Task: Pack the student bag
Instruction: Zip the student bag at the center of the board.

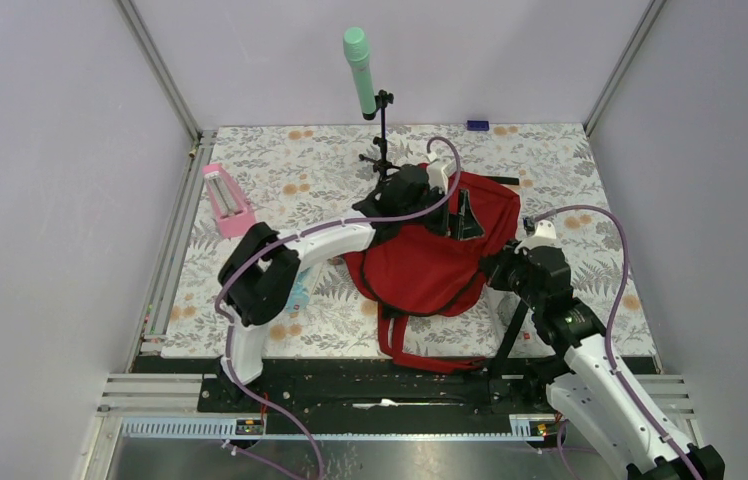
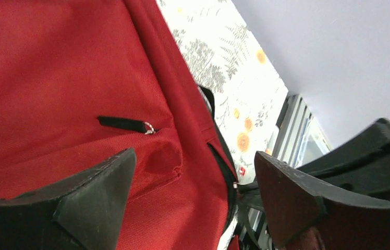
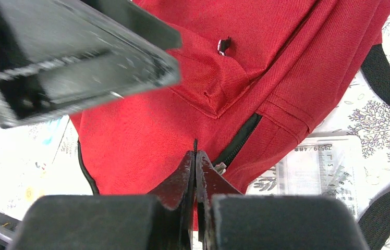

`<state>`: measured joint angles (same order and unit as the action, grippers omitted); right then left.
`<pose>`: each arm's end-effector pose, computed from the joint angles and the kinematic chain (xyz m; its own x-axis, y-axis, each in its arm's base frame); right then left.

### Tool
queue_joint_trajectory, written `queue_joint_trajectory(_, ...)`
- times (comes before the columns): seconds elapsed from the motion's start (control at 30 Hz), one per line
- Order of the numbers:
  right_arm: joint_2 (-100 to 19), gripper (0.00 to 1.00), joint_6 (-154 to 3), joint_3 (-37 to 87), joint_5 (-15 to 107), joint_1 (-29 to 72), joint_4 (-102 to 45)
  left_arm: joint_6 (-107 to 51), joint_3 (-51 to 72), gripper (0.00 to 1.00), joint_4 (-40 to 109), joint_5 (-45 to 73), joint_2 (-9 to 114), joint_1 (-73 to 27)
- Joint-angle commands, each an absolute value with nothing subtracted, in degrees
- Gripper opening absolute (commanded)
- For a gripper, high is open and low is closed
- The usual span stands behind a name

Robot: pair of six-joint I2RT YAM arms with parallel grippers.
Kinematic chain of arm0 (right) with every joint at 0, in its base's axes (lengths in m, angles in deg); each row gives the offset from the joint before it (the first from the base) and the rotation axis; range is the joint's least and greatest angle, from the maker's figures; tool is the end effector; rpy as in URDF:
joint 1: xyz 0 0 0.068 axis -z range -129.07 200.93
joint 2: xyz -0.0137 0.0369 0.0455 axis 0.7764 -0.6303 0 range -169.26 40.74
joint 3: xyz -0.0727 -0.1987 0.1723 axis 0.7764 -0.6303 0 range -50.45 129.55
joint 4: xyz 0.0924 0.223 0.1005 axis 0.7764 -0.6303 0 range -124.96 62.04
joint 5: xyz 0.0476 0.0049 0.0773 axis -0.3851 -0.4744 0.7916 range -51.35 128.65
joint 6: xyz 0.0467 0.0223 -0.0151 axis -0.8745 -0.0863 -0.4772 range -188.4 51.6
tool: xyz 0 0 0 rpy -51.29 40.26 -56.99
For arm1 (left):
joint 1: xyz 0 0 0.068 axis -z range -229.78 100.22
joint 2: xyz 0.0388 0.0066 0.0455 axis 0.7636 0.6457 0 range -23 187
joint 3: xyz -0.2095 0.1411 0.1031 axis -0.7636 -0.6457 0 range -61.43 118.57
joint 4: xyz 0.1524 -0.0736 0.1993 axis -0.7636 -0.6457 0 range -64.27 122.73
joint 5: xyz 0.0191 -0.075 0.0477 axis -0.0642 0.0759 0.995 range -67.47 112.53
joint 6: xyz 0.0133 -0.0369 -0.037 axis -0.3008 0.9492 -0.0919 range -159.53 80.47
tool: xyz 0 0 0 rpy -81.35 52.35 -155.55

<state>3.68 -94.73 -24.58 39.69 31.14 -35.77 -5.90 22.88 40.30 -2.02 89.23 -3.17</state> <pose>0.1549 0.0565 0.2483 -0.4320 0.3159 -0.8448 -0.1819 0.8869 0.4246 0.3081 -0.3475 0.2593 -0.7131 0.0211 -0.7007 0.6410 0.4244 -0.6395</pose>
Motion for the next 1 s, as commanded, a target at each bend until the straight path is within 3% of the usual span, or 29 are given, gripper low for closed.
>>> queue_joint_trajectory(0.0,5.38,0.0,-93.24,-24.75,40.26,31.24,-34.0,-5.61,27.75,0.87,37.44,-2.25,91.86,-1.28)
queue_joint_trajectory(0.17,6.11,0.0,-92.49,-25.57,41.65,31.24,-33.23,-4.23,27.73,0.87,34.92,-2.77,93.07,-0.12)
queue_joint_trajectory(0.47,7.75,0.0,-92.66,-26.54,42.68,31.24,-32.27,-11.79,32.57,0.86,23.98,14.28,96.17,3.58)
queue_joint_trajectory(0.67,7.38,0.0,-92.36,-26.78,42.73,31.24,-31.97,-14.5,33.25,0.52,24.46,20.77,96.55,5.01)
queue_joint_trajectory(0.87,6.58,0.0,-92.46,-27.08,43.25,31.24,-30.66,-15.57,34.85,0.51,24.24,20.16,98.45,5.33)
queue_joint_trajectory(0.9,6.46,0.0,-92.7,-26.96,43.22,31.24,-30.56,-15.35,35.3,0.46,24.42,19.08,98.99,5.38)
queue_joint_trajectory(0.93,6.51,0.0,-93.13,-27.04,43.22,31.24,-30.47,-14.94,35.55,0.31,24.88,17.86,99.46,5.38)
queue_joint_trajectory(0.97,6.65,0.0,-93.55,-26.99,43.02,31.17,-30.5,-14.67,35.67,0.08,25.75,16.83,99.82,5.33)
